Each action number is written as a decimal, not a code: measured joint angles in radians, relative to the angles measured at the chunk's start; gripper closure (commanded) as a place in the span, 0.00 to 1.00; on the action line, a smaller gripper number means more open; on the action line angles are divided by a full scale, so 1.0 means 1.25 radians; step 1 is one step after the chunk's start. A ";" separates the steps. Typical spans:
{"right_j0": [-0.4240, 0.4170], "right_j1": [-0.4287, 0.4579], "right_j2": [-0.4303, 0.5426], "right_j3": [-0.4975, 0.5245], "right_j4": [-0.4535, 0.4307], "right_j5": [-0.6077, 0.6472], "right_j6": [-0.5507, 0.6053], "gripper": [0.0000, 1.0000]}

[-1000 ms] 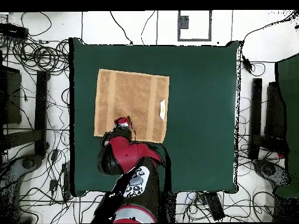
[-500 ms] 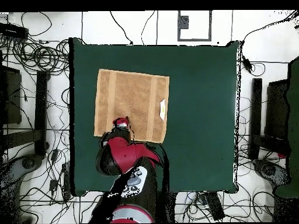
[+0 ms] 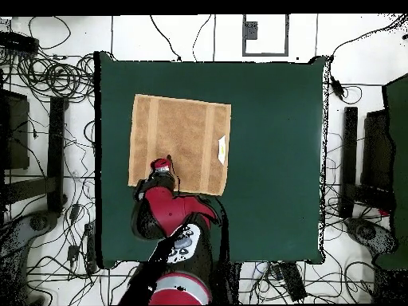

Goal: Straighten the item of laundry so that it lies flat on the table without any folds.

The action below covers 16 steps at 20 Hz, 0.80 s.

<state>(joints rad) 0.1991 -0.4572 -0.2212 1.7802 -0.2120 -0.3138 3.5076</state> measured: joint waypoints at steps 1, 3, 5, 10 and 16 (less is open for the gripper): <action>0.000 0.007 0.003 0.000 0.000 -0.016 0.000 1.00; -0.001 0.012 0.005 0.000 0.000 -0.025 0.000 1.00; -0.012 0.021 0.023 0.000 0.000 -0.038 0.000 1.00; -0.066 0.026 0.077 0.001 -0.010 -0.039 0.000 1.00; -0.221 0.029 0.216 0.019 -0.078 -0.003 0.000 1.00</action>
<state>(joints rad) -0.0776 -0.4213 0.0487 1.8038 -0.3093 -0.3171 3.5076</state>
